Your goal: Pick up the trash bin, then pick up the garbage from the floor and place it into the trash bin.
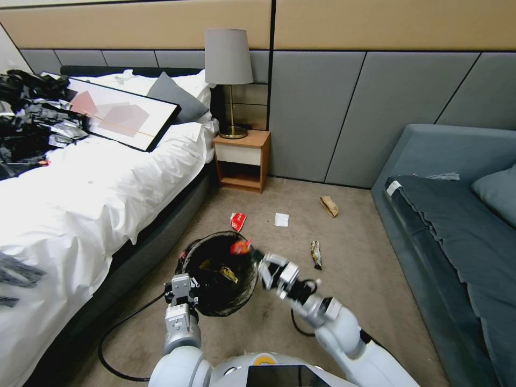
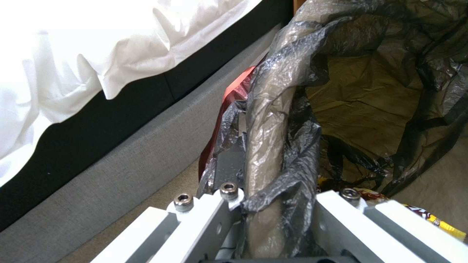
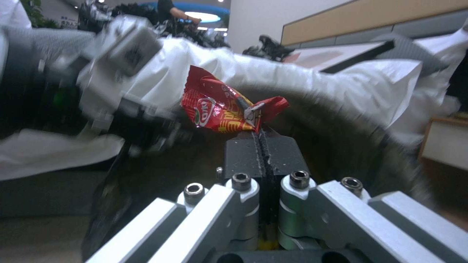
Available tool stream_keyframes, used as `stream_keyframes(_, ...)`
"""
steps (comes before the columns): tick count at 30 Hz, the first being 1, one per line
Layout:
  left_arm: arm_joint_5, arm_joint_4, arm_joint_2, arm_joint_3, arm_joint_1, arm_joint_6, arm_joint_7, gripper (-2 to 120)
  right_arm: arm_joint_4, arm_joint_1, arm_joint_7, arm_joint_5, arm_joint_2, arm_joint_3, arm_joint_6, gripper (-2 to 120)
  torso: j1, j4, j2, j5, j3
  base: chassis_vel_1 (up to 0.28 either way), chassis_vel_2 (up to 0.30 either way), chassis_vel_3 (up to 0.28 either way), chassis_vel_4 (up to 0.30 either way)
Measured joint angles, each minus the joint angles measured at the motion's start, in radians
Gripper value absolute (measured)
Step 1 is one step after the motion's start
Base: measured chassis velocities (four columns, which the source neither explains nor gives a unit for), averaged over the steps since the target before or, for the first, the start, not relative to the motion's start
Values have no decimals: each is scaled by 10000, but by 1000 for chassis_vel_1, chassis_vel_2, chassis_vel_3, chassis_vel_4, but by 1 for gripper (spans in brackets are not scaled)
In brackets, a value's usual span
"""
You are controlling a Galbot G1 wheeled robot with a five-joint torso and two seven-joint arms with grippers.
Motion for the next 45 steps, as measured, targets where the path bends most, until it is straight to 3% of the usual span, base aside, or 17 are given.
stream_keyframes(8, 54, -37, -35, 27, 20, -25, 3, 1, -1029, 297, 71, -192, 558, -460, 56, 0, 1, 0, 0, -1, 0, 0, 0, 0, 0)
stream_keyframes(22, 80, -27, -66, 76, 2, -52, 3, 1, -1436, 671, 287, -191, 914, -473, -59, 0, 0, 1, 0, -1, 1, 0, 0, 0, 0)
stream_keyframes(23, 81, -26, -67, 69, 1, -55, 3, 1, -1344, 678, 358, -204, 922, -486, -138, 7, 1, 0, 0, -1, 0, 0, 0, 0, 0)
stream_keyframes(29, 82, -17, -81, 66, -7, -57, 1, 1, -1281, 700, 403, -225, 953, -492, -196, 22, 1, 0, 0, -1, 1, 0, 0, 0, 0)
stream_keyframes(33, 89, -3, -96, 77, -19, -58, 1, 1, -1197, 690, 446, -231, 969, -498, -243, 41, 1, 0, 0, -1, 1, 0, 0, 0, 0)
stream_keyframes(38, 91, 0, -98, 80, -19, -59, 1, 1, -1187, 684, 463, -232, 969, -459, -252, 53, 1, 0, 0, -1, 0, 0, 0, 0, 0)
stream_keyframes(41, 110, 2, -101, 89, -6, -62, 1, 1, -1148, 656, 493, -234, 943, -391, -262, 72, 1, 0, 0, 0, 1, 0, 0, 0, 0)
stream_keyframes(45, 124, 2, -105, 95, 3, -67, 1, 1, -1031, 700, 519, -198, 855, -307, -349, 86, 1, 1, 0, 0, 1, 0, 0, 0, 0)
